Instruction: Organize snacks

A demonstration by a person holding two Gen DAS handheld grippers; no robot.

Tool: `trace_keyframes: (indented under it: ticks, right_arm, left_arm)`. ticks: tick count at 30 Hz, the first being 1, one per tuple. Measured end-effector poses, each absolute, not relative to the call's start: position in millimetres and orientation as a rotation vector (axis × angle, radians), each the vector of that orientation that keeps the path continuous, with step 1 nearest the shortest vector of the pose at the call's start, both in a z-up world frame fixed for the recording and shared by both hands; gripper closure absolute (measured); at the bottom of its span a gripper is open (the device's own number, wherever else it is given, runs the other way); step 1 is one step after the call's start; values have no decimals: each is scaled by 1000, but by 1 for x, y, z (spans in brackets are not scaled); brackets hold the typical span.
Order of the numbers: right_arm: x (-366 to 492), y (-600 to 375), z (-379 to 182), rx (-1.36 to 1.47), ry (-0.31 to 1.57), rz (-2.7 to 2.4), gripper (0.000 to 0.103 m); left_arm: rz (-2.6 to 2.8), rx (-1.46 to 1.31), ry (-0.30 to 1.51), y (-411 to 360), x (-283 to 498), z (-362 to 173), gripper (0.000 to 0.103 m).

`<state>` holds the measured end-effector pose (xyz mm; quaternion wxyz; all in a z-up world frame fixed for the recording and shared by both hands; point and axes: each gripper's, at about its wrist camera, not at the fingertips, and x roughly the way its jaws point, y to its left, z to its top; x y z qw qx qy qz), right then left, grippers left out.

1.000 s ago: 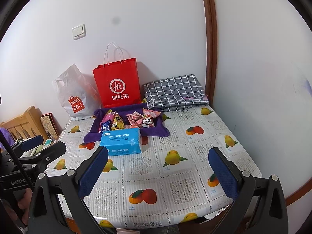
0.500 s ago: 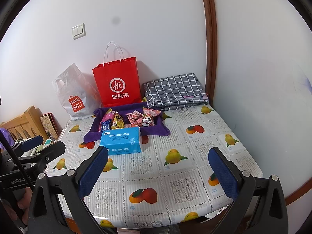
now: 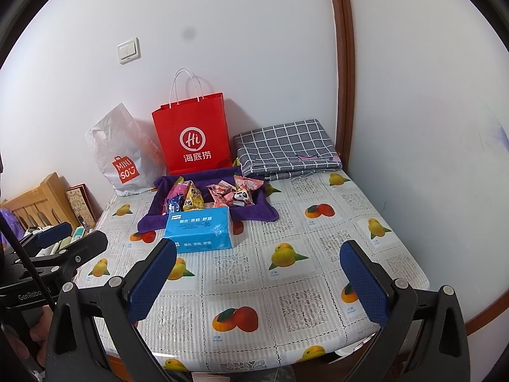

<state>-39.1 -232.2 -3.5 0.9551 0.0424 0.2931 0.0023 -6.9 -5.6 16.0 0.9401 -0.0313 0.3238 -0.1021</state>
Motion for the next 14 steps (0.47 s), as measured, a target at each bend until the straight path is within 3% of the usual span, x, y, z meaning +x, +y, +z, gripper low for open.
trace_keyframes:
  ticks: [14]
  right_arm:
    - [-40,-224,-7,82,582,16,2]
  left_arm:
    - [-188,-64,670,-6,2,6,0]
